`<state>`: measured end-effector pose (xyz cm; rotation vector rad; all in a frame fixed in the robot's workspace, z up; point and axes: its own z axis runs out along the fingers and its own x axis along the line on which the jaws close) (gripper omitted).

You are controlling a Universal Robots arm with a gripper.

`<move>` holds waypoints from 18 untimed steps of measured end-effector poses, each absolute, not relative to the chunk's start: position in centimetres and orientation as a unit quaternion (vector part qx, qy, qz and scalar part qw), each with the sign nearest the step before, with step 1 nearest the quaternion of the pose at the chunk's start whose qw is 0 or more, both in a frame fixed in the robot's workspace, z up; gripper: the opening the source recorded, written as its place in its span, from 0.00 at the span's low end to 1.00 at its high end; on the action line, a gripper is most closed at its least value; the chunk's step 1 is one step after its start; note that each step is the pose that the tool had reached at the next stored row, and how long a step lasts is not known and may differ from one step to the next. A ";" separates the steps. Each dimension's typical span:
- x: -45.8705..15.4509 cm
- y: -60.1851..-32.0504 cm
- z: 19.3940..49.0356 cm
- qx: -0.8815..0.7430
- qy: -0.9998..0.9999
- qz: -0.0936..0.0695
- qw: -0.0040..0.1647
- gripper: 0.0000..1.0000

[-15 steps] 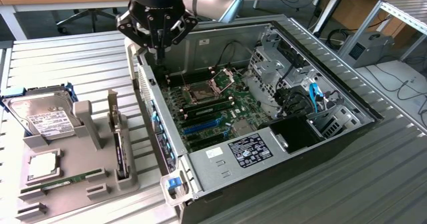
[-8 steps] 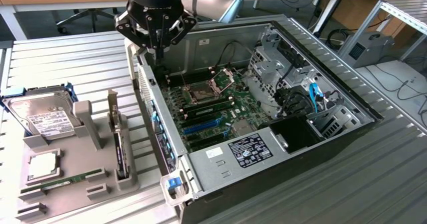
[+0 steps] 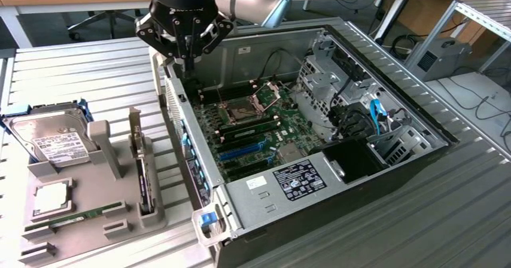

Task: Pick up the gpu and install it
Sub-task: 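Reach for the gpu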

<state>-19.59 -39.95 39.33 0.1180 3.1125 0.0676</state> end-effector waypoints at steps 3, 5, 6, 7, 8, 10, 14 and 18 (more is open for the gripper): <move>-19.8 -39.9 39.3 0.038 0.999 0.022 0.013 0.11; -19.8 -39.9 39.3 0.038 0.999 0.022 0.013 0.11; -19.9 -39.9 39.3 0.038 0.999 0.022 0.013 0.11; -19.9 -39.9 39.3 0.038 0.999 0.022 0.013 0.11; -20.0 -39.9 39.3 0.038 0.999 0.022 0.013 0.11; -20.0 -39.9 39.3 0.038 0.999 0.022 0.013 0.11; -20.2 -39.9 39.3 0.038 0.999 0.022 0.013 0.11; -20.4 -39.9 39.3 0.038 0.999 0.022 0.013 0.11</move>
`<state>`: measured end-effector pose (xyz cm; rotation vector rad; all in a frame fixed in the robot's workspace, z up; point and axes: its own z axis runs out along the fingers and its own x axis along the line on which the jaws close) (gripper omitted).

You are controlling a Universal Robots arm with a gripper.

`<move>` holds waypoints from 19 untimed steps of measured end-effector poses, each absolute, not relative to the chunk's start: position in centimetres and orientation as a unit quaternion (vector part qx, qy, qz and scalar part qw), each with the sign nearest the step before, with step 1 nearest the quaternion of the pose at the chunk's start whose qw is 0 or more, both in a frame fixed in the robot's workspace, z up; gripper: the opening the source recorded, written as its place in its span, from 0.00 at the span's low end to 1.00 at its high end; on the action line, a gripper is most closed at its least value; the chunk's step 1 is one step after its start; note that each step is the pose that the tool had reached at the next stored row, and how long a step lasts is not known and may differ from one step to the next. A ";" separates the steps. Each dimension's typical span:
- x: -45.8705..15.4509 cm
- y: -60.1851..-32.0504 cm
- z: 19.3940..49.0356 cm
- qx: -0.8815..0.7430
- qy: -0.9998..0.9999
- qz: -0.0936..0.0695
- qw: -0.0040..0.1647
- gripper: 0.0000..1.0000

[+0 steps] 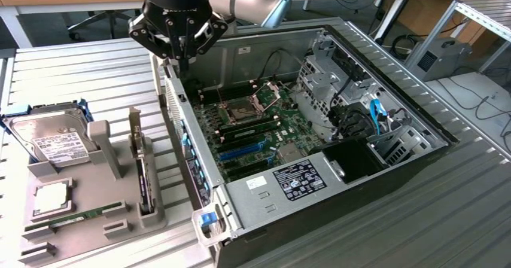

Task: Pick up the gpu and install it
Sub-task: 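Reach for the gpu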

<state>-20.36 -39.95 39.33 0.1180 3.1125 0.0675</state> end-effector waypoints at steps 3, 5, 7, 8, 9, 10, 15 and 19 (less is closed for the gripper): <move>-20.5 -39.9 39.3 0.038 0.999 0.022 0.013 0.11; -20.5 -39.9 39.3 0.038 0.999 0.022 0.013 0.11; -20.6 -39.9 39.3 0.038 0.999 0.022 0.013 0.11; -20.6 -39.9 39.3 0.038 0.999 0.022 0.013 0.11; -20.7 -39.9 39.3 0.038 0.999 0.022 0.013 0.11; -20.7 -39.9 39.3 0.038 0.999 0.022 0.013 0.11; -20.9 -39.9 39.3 0.038 0.999 0.022 0.013 0.11; -21.1 -39.9 39.3 0.038 0.999 0.022 0.013 0.11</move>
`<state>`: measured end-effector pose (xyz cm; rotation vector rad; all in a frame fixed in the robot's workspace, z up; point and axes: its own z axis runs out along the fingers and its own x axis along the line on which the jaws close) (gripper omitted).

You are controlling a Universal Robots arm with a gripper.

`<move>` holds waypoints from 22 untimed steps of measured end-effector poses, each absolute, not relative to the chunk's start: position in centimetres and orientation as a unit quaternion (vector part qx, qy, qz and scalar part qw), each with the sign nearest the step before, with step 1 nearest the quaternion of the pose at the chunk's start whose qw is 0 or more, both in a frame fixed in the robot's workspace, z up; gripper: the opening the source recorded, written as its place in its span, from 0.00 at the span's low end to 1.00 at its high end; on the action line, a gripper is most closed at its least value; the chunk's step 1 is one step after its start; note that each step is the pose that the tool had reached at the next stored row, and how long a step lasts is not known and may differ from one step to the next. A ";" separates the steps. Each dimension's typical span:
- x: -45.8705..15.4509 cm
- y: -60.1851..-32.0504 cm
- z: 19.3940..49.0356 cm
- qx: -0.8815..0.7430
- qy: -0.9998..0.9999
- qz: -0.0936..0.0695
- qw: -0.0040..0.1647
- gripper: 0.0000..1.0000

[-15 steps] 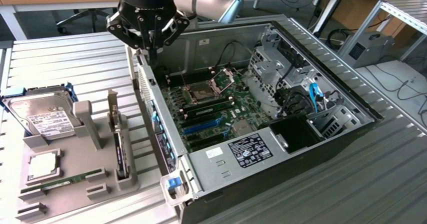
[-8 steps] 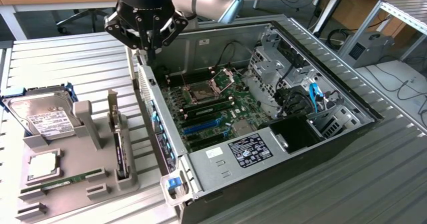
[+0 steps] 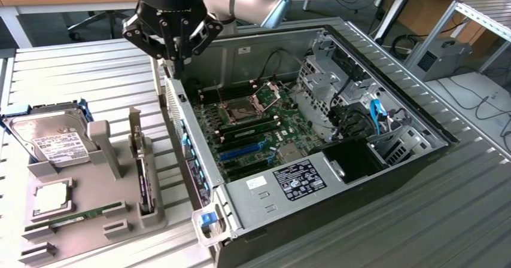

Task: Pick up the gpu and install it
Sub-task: 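Reach for the gpu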

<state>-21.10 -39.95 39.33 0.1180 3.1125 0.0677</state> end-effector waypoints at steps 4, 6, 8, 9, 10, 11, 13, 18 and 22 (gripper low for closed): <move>-21.3 -39.9 39.3 0.038 0.999 0.022 0.013 0.11; -21.4 -39.9 39.3 0.038 0.999 0.022 0.013 0.11; -21.5 -39.9 39.3 0.038 0.999 0.022 0.013 0.11; -21.5 -39.9 39.3 0.038 0.999 0.022 0.013 0.11; -21.6 -39.9 39.3 0.038 0.999 0.022 0.013 0.11; -21.7 -40.0 39.3 0.038 0.999 0.022 0.013 0.11; -21.8 -39.9 39.3 0.038 0.999 0.022 0.013 0.11; -22.2 -39.9 39.3 0.038 0.999 0.022 0.013 0.11; -22.4 -39.9 39.3 0.038 0.999 0.022 0.013 0.11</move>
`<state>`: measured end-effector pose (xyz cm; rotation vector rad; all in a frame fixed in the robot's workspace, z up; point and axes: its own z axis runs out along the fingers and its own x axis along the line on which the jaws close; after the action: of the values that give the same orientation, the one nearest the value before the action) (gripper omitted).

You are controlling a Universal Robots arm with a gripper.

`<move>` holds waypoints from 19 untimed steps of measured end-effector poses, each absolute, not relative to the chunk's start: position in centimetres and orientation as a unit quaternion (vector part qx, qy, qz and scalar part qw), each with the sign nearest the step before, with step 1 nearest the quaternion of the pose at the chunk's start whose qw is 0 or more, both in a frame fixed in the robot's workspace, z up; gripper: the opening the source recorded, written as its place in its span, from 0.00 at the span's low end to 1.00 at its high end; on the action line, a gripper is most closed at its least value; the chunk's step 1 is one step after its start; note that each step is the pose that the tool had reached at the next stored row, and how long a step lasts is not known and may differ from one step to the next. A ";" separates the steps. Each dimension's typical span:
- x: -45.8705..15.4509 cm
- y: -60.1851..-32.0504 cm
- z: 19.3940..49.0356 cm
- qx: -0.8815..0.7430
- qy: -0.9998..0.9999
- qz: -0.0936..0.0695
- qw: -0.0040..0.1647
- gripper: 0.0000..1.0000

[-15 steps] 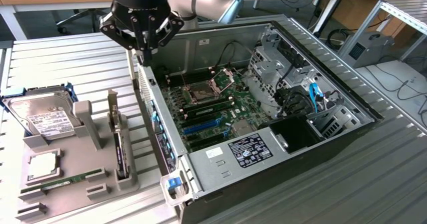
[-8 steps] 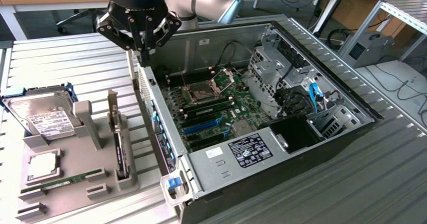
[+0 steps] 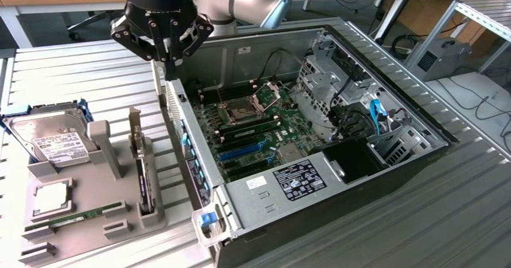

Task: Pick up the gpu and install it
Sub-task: 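Reach for the gpu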

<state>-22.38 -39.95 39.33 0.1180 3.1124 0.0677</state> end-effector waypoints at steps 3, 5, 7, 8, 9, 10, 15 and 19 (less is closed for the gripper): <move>-22.5 -39.9 39.3 0.038 0.999 0.022 0.013 0.11; -22.6 -39.9 39.3 0.038 0.999 0.022 0.013 0.11; -22.7 -39.9 39.3 0.038 0.999 0.022 0.013 0.11; -22.8 -39.9 39.3 0.038 0.999 0.022 0.013 0.11; -22.8 -39.9 39.3 0.038 0.999 0.022 0.013 0.11; -22.9 -39.9 39.3 0.038 0.999 0.022 0.013 0.11; -23.1 -39.9 39.3 0.038 0.999 0.022 0.013 0.11; -23.2 -39.9 39.3 0.038 0.999 0.022 0.013 0.11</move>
<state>-23.21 -39.95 39.33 0.1180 3.1124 0.0677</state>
